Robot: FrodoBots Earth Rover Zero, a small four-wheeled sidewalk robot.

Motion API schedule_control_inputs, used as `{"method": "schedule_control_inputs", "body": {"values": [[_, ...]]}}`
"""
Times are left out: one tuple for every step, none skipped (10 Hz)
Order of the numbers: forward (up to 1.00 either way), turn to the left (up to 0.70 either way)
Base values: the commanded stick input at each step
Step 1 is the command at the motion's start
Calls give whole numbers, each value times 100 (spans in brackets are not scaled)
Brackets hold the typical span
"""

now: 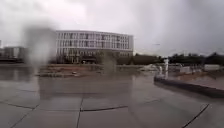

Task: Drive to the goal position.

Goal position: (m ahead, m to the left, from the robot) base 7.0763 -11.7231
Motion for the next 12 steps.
{"method": "schedule_control_inputs", "body": {"values": [[70, -6], [70, 0], [70, 0], [70, 0], [70, 0], [70, 0], [70, 0], [70, 0], [70, 0], [70, 0], [70, 0], [70, 0]]}}
